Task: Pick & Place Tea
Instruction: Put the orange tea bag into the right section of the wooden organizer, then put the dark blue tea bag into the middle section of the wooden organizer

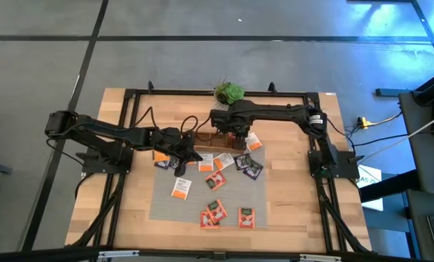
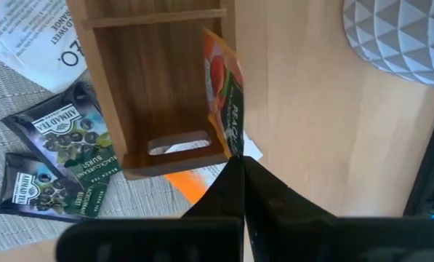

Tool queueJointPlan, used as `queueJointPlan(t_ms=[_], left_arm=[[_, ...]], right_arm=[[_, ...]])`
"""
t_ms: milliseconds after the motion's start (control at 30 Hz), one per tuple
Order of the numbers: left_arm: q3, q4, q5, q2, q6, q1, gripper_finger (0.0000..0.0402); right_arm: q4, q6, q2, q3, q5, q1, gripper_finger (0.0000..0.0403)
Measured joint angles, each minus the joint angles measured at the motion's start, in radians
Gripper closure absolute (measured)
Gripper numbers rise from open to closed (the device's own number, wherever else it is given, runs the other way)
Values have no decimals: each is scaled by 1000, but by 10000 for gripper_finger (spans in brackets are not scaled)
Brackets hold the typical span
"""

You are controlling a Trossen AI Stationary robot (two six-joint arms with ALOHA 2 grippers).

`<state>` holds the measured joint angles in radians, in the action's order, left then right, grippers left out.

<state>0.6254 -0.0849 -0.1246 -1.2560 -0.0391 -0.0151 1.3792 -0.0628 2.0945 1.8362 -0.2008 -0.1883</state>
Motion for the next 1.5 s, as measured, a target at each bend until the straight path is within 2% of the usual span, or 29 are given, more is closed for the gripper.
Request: queueJointPlan(t_ms=[567,667,767,900,1000,1233,1433,1500], left_arm=[[0,0,0,0,0,0,393],[0,0,0,0,0,0,392],[0,0,0,0,0,0,389],[0,-1,0,0,0,0,391],[0,-7,0,0,0,2,393],[0,-86,-18,-1,0,52,389],[2,-196,-16,-42,33,105,396],[2,-226,15,-79,42,120,399]], right_arm=[[-20,2,0,0,-1,0,383],[-8,25,-4,0,-62,1,382],[0,86,-43,0,-97,12,382],[-34,189,-146,-28,-30,69,382],[-114,244,-240,-132,-24,134,382],[-465,420,-480,-513,20,267,382],[-633,544,-602,-743,21,321,381],[-677,572,-633,-802,28,329,377]])
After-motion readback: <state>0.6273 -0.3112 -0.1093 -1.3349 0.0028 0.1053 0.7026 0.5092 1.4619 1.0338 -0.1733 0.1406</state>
